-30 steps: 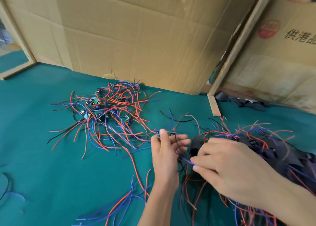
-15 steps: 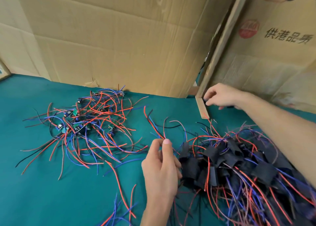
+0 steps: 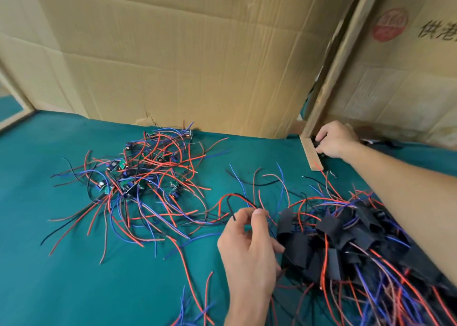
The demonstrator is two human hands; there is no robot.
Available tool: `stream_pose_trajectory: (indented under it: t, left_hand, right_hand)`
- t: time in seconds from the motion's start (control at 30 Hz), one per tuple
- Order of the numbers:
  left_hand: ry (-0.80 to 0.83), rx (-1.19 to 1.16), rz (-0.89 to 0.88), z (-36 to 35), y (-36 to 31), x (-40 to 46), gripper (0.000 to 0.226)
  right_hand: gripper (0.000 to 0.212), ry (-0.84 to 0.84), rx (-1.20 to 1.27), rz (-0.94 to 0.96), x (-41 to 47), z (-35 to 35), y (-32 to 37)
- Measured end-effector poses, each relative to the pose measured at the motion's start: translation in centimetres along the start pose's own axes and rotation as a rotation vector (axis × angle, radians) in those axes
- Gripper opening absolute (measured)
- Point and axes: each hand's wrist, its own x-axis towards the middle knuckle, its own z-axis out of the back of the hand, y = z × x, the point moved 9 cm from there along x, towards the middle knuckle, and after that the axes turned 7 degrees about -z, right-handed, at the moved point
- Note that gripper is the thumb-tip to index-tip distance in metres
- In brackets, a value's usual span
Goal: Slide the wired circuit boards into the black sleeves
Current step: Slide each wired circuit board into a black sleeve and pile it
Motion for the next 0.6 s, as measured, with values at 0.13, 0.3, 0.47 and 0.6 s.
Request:
stream_pose_trajectory:
  t: [0.13, 0.3, 0.47, 0.6]
  left_hand:
    - [-0.016, -0.005, -0.023, 0.0, -0.5, 0.0, 0.023]
    - [0.009, 0.068, -0.104, 0.1, -1.4, -0.1, 0.027]
    - [0.042, 0.079, -0.12, -0.2, -2.0, -0.4, 0.025]
    - [0.028, 0.128, -0.166, 0.2, -2.1, -0.2, 0.021]
  right_hand:
    - [0.025, -0.039, 0.125, 0.098, -3.6, 4.3, 2.9]
    - [0.019, 0.136, 0.52, 0.344, -15.1, 6.3, 6.9]
    - [0.018, 0.348, 0.663, 0.367, -23.5, 3.1, 7.8]
    - [0.017, 0.474, 0.723, 0.33, -25.6, 1.6, 7.6]
